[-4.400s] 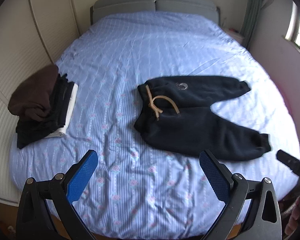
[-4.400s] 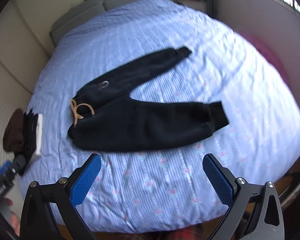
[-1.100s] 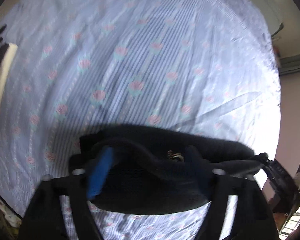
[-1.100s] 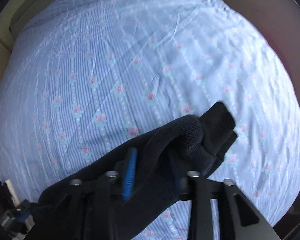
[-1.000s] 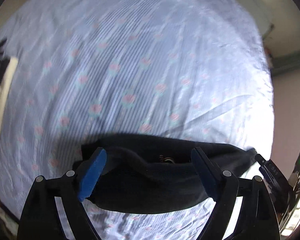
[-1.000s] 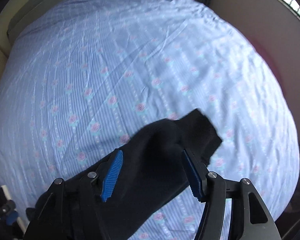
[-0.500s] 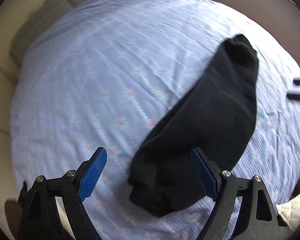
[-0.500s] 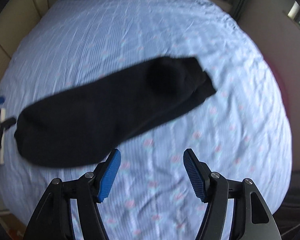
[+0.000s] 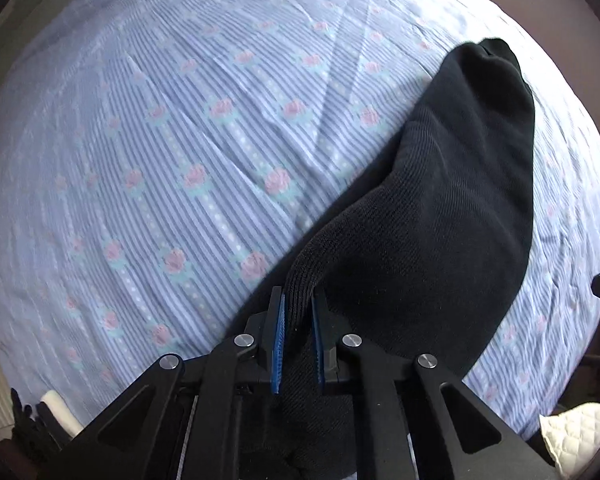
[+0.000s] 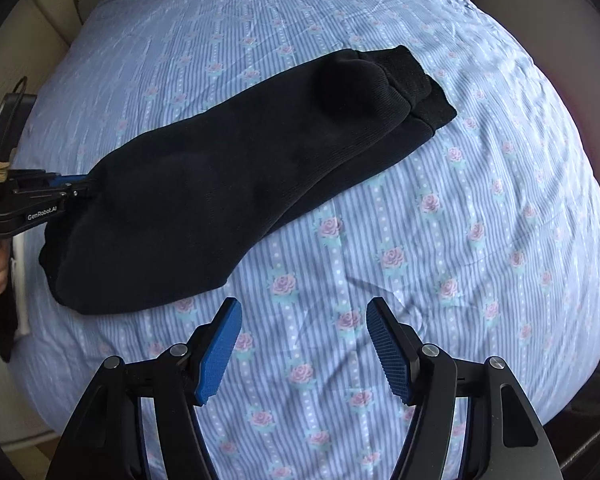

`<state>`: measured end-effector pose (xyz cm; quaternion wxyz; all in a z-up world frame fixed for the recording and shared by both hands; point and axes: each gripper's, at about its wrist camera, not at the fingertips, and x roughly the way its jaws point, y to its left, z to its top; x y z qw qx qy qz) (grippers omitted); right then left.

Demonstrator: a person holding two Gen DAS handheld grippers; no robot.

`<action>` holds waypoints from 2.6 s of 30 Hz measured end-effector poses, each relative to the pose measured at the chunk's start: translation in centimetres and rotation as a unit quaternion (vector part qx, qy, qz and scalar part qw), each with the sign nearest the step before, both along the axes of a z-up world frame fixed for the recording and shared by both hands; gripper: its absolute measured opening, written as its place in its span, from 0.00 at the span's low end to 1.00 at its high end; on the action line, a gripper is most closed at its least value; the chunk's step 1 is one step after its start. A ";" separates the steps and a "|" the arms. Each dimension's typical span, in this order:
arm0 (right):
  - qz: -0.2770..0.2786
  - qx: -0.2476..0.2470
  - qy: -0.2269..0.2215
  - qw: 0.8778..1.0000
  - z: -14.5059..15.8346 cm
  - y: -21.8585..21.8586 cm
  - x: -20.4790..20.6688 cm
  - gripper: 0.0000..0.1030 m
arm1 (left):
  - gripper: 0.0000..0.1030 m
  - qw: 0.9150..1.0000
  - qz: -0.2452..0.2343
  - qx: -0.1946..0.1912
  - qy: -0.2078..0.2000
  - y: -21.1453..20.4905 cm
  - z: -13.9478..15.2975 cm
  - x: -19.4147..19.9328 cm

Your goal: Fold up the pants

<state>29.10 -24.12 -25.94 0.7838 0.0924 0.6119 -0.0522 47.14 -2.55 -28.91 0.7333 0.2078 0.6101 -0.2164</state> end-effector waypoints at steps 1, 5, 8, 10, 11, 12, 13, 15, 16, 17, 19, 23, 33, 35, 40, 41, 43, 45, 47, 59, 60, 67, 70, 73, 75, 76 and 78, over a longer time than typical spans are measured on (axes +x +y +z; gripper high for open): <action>-0.004 0.002 -0.001 1.000 0.1 -0.2 0.0 0.64 | 0.13 1.000 0.005 0.001 -0.006 -0.1 0.2 0.2; -0.013 0.002 -0.005 1.000 0.2 -0.5 0.4 0.64 | 0.13 1.000 0.017 0.024 -0.012 -0.3 -0.8 1.6; -0.015 0.001 0.000 1.000 -0.1 -0.4 1.2 0.64 | 0.13 0.998 0.029 0.064 -0.001 -0.7 -3.1 2.3; -0.008 -0.001 -0.003 1.000 0.0 -0.1 1.6 0.64 | 0.13 0.996 0.032 0.081 -0.005 -1.3 -3.9 2.4; -0.003 -0.002 -0.005 1.000 0.1 0.0 1.7 0.64 | 0.14 0.995 0.032 0.093 -0.011 -1.7 -4.1 2.1; 0.004 -0.001 -0.008 1.000 0.1 0.2 1.8 0.64 | 0.14 0.994 0.031 0.099 -0.016 -2.0 -4.2 1.9; 0.011 0.002 -0.011 1.000 0.1 0.3 1.8 0.64 | 0.15 0.994 0.033 0.098 -0.019 -2.1 -4.1 1.7; 0.028 0.011 -0.015 0.999 0.1 0.6 1.9 0.64 | 0.25 0.995 0.043 0.085 -0.024 -1.7 -3.2 1.4; 0.037 0.015 -0.016 0.999 0.1 0.7 1.8 0.64 | 0.29 0.996 0.047 0.075 -0.031 -1.3 -2.4 1.1; 0.046 0.019 -0.019 0.999 0.0 0.8 1.8 0.64 | 0.39 0.996 0.055 0.056 -0.045 -0.7 -1.1 0.5; 0.071 0.027 -0.026 0.997 0.1 1.3 1.7 0.64 | 0.54 0.993 0.082 0.021 -0.080 1.1 1.8 -1.1; 0.100 0.050 -0.033 0.993 -0.4 2.0 2.0 0.64 | 0.59 0.979 0.175 -0.020 -0.101 6.1 4.8 -5.3; 0.082 0.111 0.030 0.990 -6.7 4.7 5.5 0.47 | 0.55 0.933 0.355 -0.055 -0.011 13.0 -0.1 -11.5; 0.061 0.120 0.041 0.990 -7.6 4.6 6.1 0.34 | 0.54 0.932 0.356 -0.058 -0.014 13.0 -0.2 -11.7; 0.012 0.126 0.049 0.991 -8.0 4.0 6.6 0.14 | 0.54 0.933 0.355 -0.052 -0.018 12.5 0.2 -11.0; 0.004 0.125 0.054 0.991 -8.2 3.9 6.5 0.14 | 0.54 0.933 0.355 -0.050 -0.021 12.4 0.3 -10.8; -0.021 0.135 0.071 0.988 -8.8 3.6 6.3 0.14 | 0.54 0.934 0.354 -0.050 -0.022 11.9 0.9 -10.3; -0.038 0.158 0.080 0.983 -8.5 2.9 5.8 0.21 | 0.54 0.936 0.349 -0.050 -0.028 11.3 1.7 -10.0; -0.041 0.153 0.064 0.985 -6.8 1.9 5.0 0.24 | 0.55 0.941 0.331 -0.050 -0.045 10.3 2.8 -10.0; -0.096 0.068 -0.080 0.990 -0.4 -12.9 10.7 0.62 | 0.62 0.968 0.234 -0.078 -0.041 -3.9 3.0 -8.1; -0.096 0.082 -0.072 0.989 -1.2 -13.9 12.0 0.62 | 0.62 0.968 0.237 -0.079 -0.030 -4.9 2.6 -7.8; -0.165 0.147 -0.004 0.975 -7.1 -16.3 14.7 0.63 | 0.62 0.964 0.259 -0.052 -0.027 -6.8 1.2 -6.5; -0.145 0.132 -0.019 0.980 -7.2 -15.4 14.8 0.60 | 0.62 0.964 0.263 -0.036 -0.031 -6.3 0.6 -6.3; -0.123 0.150 -0.031 0.980 -7.2 -14.4 15.5 0.28 | 0.62 0.964 0.263 -0.015 -0.031 -5.8 -0.1 -6.1; -0.117 0.133 -0.029 0.984 -7.0 -14.0 15.9 0.14 | 0.62 0.963 0.268 -0.009 -0.031 -5.6 -0.3 -5.6; -0.114 0.128 -0.032 0.985 -6.6 -14.0 15.9 0.12 | 0.62 0.961 0.274 -0.010 -0.031 -5.4 -0.2 -5.3; -0.113 0.117 -0.055 0.985 -4.8 -14.4 15.3 0.10 | 0.62 0.958 0.285 -0.012 -0.036 -5.0 -0.1 -4.7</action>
